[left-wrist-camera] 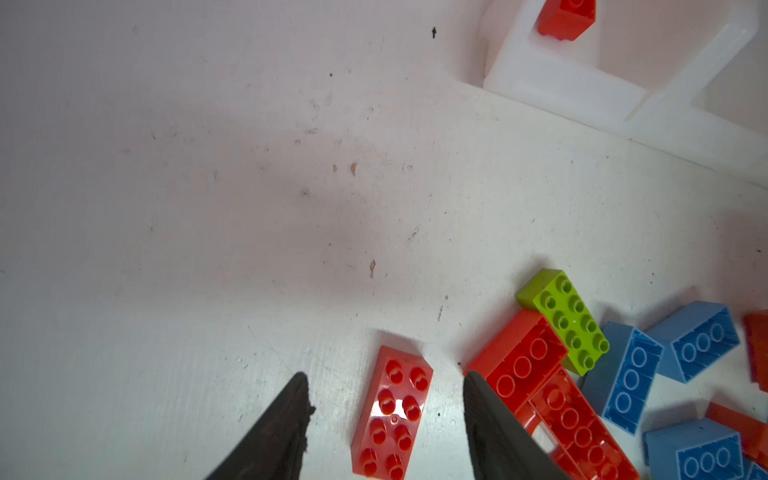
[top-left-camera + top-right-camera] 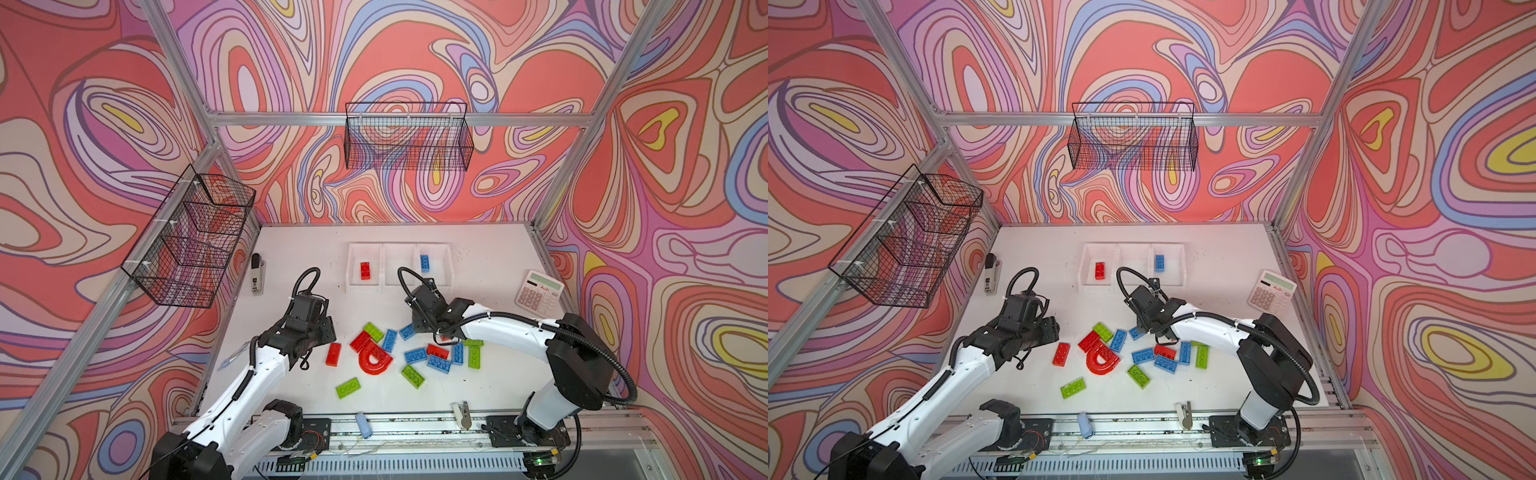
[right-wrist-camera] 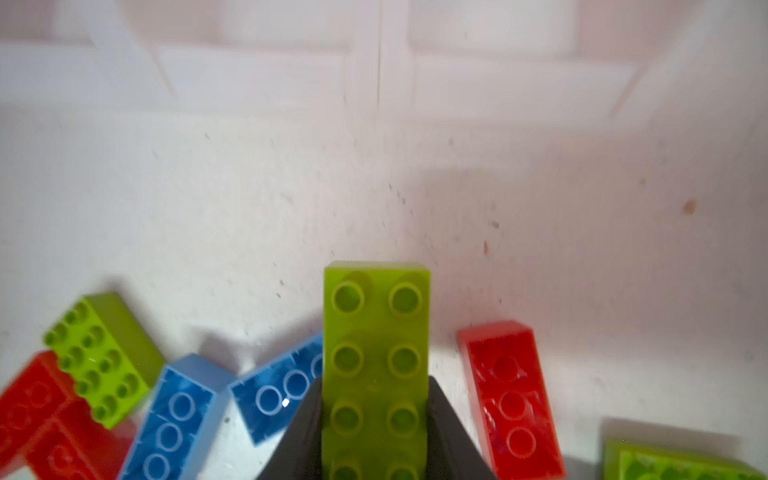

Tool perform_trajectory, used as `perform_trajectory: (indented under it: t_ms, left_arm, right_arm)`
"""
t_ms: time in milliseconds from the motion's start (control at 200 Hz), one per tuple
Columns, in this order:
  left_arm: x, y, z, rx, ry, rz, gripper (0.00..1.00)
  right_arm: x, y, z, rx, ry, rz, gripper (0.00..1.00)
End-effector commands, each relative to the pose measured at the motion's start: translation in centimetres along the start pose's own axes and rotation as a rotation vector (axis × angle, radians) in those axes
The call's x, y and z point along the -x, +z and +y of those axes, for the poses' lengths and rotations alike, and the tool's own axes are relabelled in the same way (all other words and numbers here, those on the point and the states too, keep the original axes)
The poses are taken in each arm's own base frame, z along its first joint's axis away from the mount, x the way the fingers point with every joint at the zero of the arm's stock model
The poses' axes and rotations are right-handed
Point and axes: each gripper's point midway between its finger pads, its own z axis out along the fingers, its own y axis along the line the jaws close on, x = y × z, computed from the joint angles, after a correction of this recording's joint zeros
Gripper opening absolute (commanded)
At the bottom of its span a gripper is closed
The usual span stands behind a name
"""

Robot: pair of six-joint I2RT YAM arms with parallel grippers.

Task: Sort the legos into containers by color
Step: 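Carry green brick into middle bin, release, while left gripper moves to red brick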

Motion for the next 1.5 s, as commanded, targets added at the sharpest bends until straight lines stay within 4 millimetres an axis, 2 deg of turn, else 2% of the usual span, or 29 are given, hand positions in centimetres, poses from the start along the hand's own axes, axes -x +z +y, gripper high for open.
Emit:
perform_trajectory:
  t_ms: [0,100,115,145,160,215,351,506,646,756,871,1002,1187,1307,1377,1392,1402,1422,1492]
  left_arm:
    - [-1.6,-0.1,0.0,-0.028,-0.1,0.023,0.61]
    - [-2.5,0.0,-0.2,-0.019,-0.093,0.029,0.6]
    - [-2.5,0.0,-0.3,-0.019,-0.093,0.028,0.6]
    - [-2.6,0.0,-0.5,-0.021,-0.091,0.028,0.6]
    - [-3.7,0.6,0.1,-0.002,-0.086,0.051,0.6]
    - [-4.3,1.1,0.1,0.003,-0.084,0.062,0.6]
    - [-5.3,1.7,0.4,0.022,-0.078,0.087,0.6]
    - [-5.8,2.3,0.6,0.037,-0.064,0.103,0.58]
    - [-6.4,2.8,0.6,0.047,-0.05,0.125,0.57]
    - [-6.8,3.2,0.6,0.05,-0.042,0.137,0.56]
    - [-7.0,3.3,0.3,0.045,-0.028,0.146,0.56]
    - [-7.3,3.4,-0.1,0.044,-0.012,0.147,0.56]
    - [-7.8,4.2,0.2,0.072,0.005,0.164,0.54]
    - [-8.2,5.0,0.0,0.073,0.012,0.184,0.47]
    - [-8.3,5.4,0.0,0.079,0.011,0.189,0.41]
    - [-8.3,5.4,0.1,0.082,0.012,0.189,0.4]
    - [-8.3,5.5,0.1,0.084,0.012,0.19,0.39]
    - [-8.3,5.5,0.1,0.086,0.013,0.188,0.38]
    - [-8.1,5.7,0.1,0.091,0.02,0.182,0.34]
  right_arm:
    - [4.6,-0.2,0.4,0.019,-0.021,-0.067,0.27]
    - [8.5,0.2,2.3,0.063,-0.049,-0.123,0.27]
    - [8.5,1.2,2.5,0.06,-0.056,-0.11,0.27]
    - [9.5,1.8,3.1,0.082,-0.058,-0.114,0.27]
    - [10.0,2.3,3.3,0.09,-0.055,-0.113,0.27]
    - [11.4,3.8,3.7,0.111,-0.048,-0.11,0.27]
    - [14.7,6.4,5.2,0.147,-0.058,-0.134,0.28]
    - [16.1,10.4,5.5,0.178,-0.053,-0.094,0.3]
    - [17.2,11.5,5.6,0.195,-0.052,-0.103,0.38]
    - [17.5,12.1,5.9,0.236,-0.038,-0.099,0.48]
    - [18.2,11.4,6.0,0.28,-0.013,-0.125,0.56]
    - [19.2,9.4,5.2,0.289,0.005,-0.166,0.57]
    - [20.8,3.6,2.5,0.27,0.024,-0.256,0.56]
    - [20.4,0.1,0.1,0.242,0.043,-0.301,0.56]
    - [19.7,-1.2,-1.3,0.218,0.056,-0.316,0.55]
    - [19.3,-0.9,-1.7,0.205,0.058,-0.306,0.55]
    - [19.6,-1.8,-1.8,0.209,0.063,-0.324,0.55]
    - [19.3,-2.2,-2.2,0.206,0.066,-0.326,0.54]
    - [18.2,-2.8,-3.5,0.176,0.07,-0.322,0.54]
